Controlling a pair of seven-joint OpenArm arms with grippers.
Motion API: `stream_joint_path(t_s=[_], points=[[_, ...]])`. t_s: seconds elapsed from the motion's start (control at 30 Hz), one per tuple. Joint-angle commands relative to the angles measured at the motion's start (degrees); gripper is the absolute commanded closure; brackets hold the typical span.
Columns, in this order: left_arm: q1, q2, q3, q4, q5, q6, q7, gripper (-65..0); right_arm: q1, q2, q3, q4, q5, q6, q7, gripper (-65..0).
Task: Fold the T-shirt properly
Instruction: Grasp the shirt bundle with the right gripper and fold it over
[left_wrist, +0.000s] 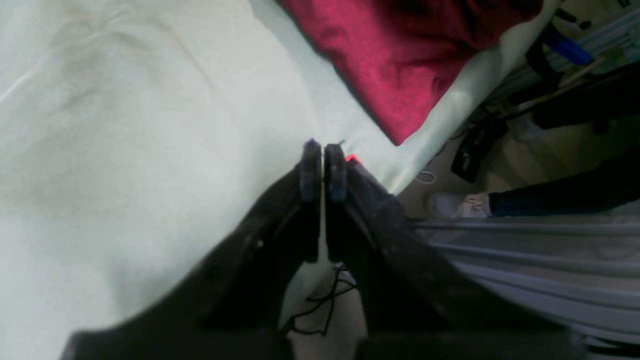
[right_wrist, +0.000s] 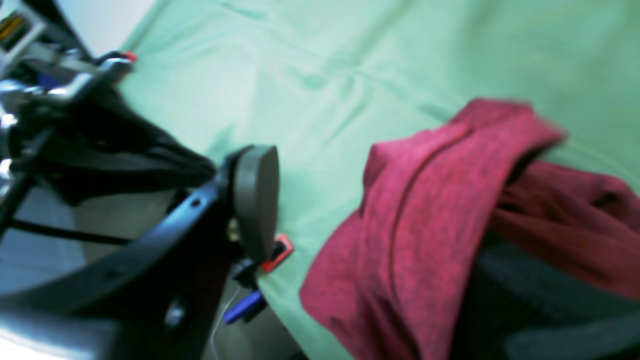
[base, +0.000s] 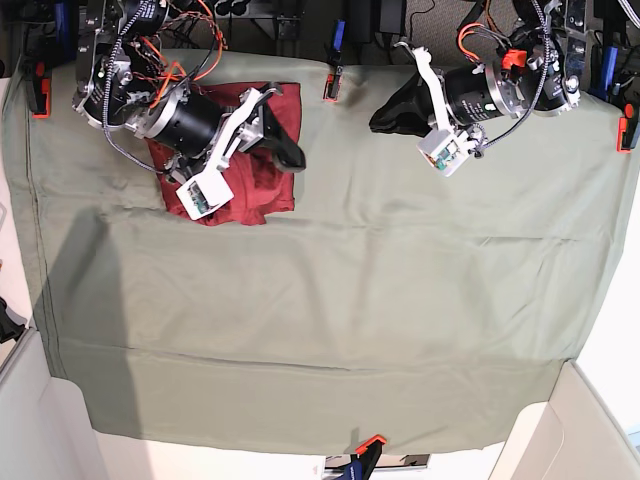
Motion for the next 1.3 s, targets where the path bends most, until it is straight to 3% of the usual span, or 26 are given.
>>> stream_joint_path(t_s=[0.0, 0.23, 0.63, 0.83, 0.9, 1.0, 1.07, 1.27], points=[[-0.13, -0.26, -0.17, 0.72, -0.98, -0.65, -1.27, -0.9, 0.44, -0.15, -0.57, 1.03, 2.05, 0.85, 0.42, -29.6], [-0.11, 0.00, -0.11, 0.68, -1.44, -0.65, -1.68, -0.9, 0.44, -0.15, -3.21, 1.95, 5.44, 0.87, -0.09, -29.5], [-0.11, -0.02, -0.11, -1.60, -1.86, -0.65, -1.70, -0.9, 0.46, -0.17, -8.15, 2.69, 4.59, 0.63, -1.03, -29.5], [-0.11, -0.04, -0.11, -3.43, -3.21, -0.65, -1.62, -0.9, 0.46, -0.17, -8.17, 2.95, 9.18, -0.22, -1.49, -29.5], [-0.11, -0.04, -0.11, -4.02, -3.52, -0.65, -1.40, -0.9, 0.46, -0.15, -8.17, 3.28, 8.66, 0.31, -2.38, -29.5], [-0.11, -0.04, -0.11, -4.13, -4.26, -0.65, -0.98, -0.9, 0.48, 0.11, -8.17, 4.83, 1.64, 1.31, -2.58, -29.5], [-0.11, -0.02, -0.11, -4.13, -5.07, -0.65, -0.98, -0.9, 0.94, 2.21, -8.31, 5.38, -0.59, 1.42, -2.12, -29.5], [0.07, -0.07, -0.13, -4.13, -5.79, -0.65, 0.90, -1.4, 5.42, 12.68, -14.32, 5.42, -7.74, 2.12, -1.01, -29.5]])
